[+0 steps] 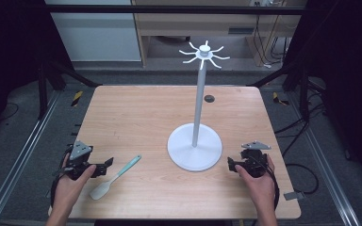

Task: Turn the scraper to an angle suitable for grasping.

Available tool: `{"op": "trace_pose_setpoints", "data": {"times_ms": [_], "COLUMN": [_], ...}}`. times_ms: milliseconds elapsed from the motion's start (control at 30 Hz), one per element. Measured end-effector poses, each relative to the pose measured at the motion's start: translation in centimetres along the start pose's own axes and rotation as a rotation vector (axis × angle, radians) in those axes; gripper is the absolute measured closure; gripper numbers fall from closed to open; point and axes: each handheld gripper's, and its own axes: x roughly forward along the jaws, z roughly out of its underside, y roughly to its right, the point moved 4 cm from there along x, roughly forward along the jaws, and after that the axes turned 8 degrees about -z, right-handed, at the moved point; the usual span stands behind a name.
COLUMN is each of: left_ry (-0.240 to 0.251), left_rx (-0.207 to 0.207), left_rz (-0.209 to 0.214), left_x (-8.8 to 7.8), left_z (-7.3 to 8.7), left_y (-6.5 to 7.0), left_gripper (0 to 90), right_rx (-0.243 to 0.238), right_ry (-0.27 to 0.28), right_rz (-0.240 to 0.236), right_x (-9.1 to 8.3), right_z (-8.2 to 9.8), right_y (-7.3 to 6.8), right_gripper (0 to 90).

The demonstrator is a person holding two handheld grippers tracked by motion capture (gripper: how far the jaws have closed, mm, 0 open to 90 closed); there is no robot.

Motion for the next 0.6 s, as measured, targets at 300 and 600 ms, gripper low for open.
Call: {"op": "trace_pose_setpoints", "data": {"times_ms": [300,600], "left_ry": [-0.117,-0.225], "left_rx": [0.123,0.135], "left_rz": [0.026,0.088], "left_x": [2.0,5.2], "left_z": [-2.2,-2.6], "left_y": [1.7,2.2], "left_gripper": [6.1,13.1], "right_rx": [0.017,0.013], "right_ry": [-0.002,-0.006], "right_rz": [0.005,0.002], "right_x": [-0.1,0.0], "right_z": [0.1,0.1], "right_y": [0.4,0.3], "right_gripper": [13.7,14.1]}}
